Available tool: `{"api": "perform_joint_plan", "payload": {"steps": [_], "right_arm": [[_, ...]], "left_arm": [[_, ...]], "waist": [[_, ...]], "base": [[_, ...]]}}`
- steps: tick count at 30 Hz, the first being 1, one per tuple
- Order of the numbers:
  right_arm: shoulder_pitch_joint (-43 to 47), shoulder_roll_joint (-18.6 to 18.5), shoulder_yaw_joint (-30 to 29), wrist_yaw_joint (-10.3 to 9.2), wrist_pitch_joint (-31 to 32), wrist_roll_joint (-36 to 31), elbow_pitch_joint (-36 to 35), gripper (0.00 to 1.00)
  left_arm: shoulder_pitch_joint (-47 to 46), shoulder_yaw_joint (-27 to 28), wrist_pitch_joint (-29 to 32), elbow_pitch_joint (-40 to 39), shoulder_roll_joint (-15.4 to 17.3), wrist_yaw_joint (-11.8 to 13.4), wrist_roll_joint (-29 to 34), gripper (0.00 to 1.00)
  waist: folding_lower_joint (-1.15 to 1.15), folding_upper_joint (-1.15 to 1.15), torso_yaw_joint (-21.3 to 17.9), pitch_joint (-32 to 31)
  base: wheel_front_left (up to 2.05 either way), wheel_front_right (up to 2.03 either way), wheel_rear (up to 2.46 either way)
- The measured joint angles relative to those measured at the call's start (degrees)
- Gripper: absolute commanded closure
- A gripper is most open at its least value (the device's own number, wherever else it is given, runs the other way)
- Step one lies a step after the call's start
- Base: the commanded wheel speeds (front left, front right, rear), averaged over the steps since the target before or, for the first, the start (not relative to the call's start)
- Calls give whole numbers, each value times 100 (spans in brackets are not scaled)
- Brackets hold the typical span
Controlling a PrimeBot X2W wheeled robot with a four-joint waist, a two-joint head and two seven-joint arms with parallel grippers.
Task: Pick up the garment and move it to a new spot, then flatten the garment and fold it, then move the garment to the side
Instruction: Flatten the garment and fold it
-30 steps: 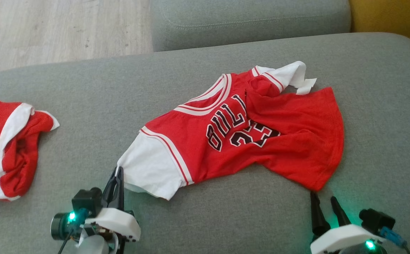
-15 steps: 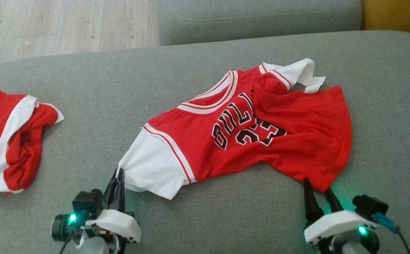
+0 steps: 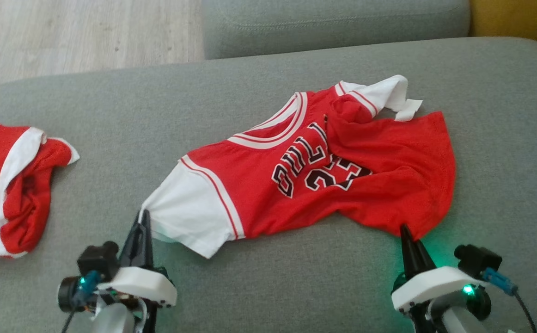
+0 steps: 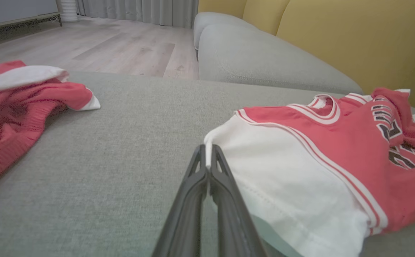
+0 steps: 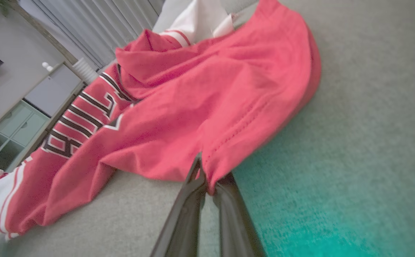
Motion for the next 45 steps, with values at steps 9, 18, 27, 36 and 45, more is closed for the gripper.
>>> {"api": "perform_joint_plan", "payload": {"steps": [9,18,27,36,45], "right_arm": [[113,-511,308,0,231,382,-1305,100],[40,-1298,357,0,936,742,-2652,100],[-755,-1642,255,0,1590,1027,-3403,100],[-1240,-1471,-281,0,2338,1174,-3556,100],[-1549,-1170,-386,0,3098,1000,-2980,100]], "left_arm": [[-1,647,0,-344,-35,-103,-642,100],[-254,979,0,-661,-42,-185,-889,100],[-940,1132,74,-1577,-40,-250,-1688,100],[-1216,1217,610,-2811,-44,-157,-2230,100],[-1271,999,1065,-2624,-16,-46,-2285,100]], "waist": [[0,0,-173,-190],[-1,0,-248,-423],[-1,0,-228,-586],[-1,0,-151,-686],[-1,0,-184,-432]], "base": [[0,0,0],[0,0,0],[0,0,0],[0,0,0],[0,0,0]]}}
